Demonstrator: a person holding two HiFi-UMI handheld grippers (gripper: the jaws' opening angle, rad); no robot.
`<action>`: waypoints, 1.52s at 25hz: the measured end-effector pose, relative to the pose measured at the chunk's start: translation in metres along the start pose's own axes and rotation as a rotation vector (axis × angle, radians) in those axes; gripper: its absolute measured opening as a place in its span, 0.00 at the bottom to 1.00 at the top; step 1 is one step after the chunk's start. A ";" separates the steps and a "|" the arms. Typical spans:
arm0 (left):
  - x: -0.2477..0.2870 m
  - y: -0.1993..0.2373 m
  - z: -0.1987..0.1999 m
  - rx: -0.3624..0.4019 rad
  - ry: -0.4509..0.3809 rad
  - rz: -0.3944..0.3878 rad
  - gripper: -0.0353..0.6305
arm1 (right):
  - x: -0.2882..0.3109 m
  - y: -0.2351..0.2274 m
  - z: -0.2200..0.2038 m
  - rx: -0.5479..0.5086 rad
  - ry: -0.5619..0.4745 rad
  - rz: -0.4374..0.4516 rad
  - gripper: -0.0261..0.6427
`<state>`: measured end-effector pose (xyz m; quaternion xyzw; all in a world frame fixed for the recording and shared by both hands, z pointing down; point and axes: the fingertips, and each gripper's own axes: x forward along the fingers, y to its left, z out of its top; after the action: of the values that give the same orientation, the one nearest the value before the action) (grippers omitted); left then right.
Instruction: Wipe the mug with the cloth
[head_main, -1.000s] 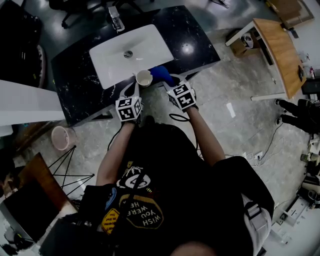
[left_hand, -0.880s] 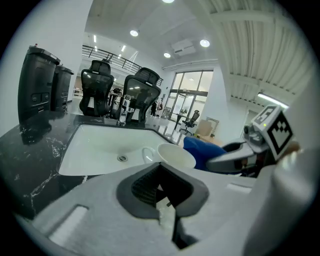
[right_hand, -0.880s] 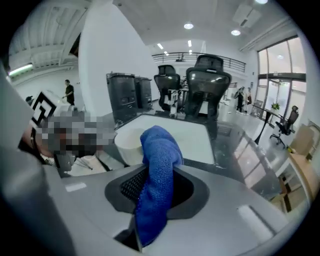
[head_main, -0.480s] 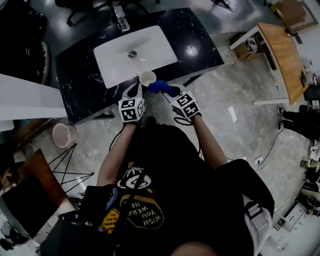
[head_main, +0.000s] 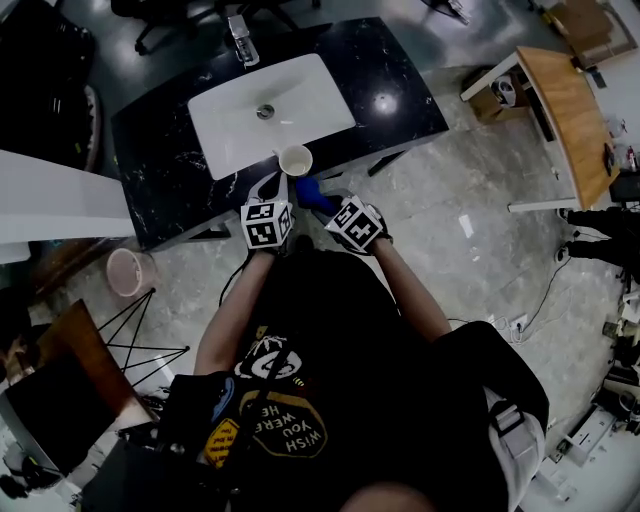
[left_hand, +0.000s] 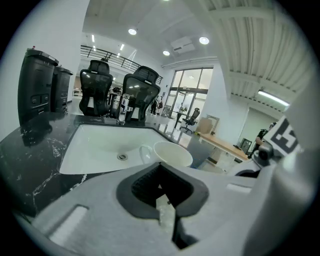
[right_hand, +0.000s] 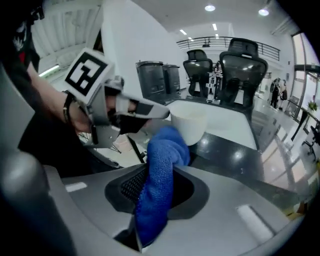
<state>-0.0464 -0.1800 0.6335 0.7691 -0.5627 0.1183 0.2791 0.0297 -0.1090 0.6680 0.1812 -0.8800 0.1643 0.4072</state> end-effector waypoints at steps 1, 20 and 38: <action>0.000 0.000 0.000 0.000 -0.001 0.000 0.06 | 0.000 0.002 -0.007 0.006 0.010 0.004 0.17; -0.005 0.004 0.011 0.006 -0.039 0.017 0.06 | -0.078 -0.114 0.079 0.130 -0.389 -0.390 0.04; -0.020 -0.015 0.042 0.084 -0.131 -0.006 0.06 | -0.087 -0.103 0.060 0.192 -0.439 -0.436 0.04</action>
<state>-0.0453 -0.1844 0.5848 0.7878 -0.5722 0.0902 0.2094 0.0898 -0.2099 0.5784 0.4342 -0.8676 0.1125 0.2145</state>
